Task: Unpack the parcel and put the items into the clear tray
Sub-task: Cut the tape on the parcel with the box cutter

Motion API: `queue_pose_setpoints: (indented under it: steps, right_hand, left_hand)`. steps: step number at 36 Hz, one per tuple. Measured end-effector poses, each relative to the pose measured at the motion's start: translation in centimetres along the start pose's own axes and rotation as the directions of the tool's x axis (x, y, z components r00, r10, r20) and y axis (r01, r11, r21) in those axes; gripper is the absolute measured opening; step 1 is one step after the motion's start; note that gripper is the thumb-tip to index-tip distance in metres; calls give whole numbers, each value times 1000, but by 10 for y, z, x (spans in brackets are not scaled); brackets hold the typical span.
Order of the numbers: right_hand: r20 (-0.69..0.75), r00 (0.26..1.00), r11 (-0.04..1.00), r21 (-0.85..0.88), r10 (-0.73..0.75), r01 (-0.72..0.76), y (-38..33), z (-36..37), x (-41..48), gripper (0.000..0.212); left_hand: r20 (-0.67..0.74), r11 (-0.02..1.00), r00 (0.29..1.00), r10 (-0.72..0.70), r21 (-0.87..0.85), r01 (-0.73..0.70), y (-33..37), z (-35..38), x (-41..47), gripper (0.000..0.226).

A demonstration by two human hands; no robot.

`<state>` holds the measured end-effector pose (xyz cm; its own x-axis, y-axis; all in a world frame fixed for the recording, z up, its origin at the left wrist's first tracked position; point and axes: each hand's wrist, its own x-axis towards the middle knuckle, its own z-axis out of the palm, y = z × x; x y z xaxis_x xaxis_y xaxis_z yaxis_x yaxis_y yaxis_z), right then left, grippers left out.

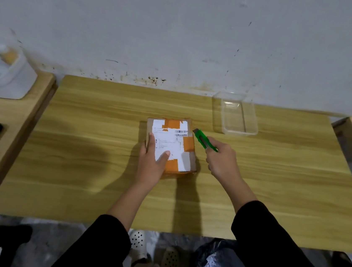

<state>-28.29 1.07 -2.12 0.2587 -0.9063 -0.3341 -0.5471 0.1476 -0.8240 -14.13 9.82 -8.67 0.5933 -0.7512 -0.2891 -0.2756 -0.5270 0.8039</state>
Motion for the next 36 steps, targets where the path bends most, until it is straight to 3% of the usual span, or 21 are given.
queue_pose_setpoints:
  steps: [16, 28, 36]
  right_hand:
    - [27, 1000, 1000, -22, 8, -7, -4, -8, 1, 41]
    - [30, 1000, 998, 67, -8, 6, -11, 2, 12, 39]
    - [62, 997, 999, 0, 35, -35, -14, -1, 18, 44]
  left_hand:
    - [-39, 1000, 999, -8, 0, 8, 3, 2, -4, 69]
    - [-46, 1000, 999, 10, 26, -9, 0, 2, -2, 70]
    - [-65, 1000, 998, 19, 18, -18, -1, 3, -2, 71]
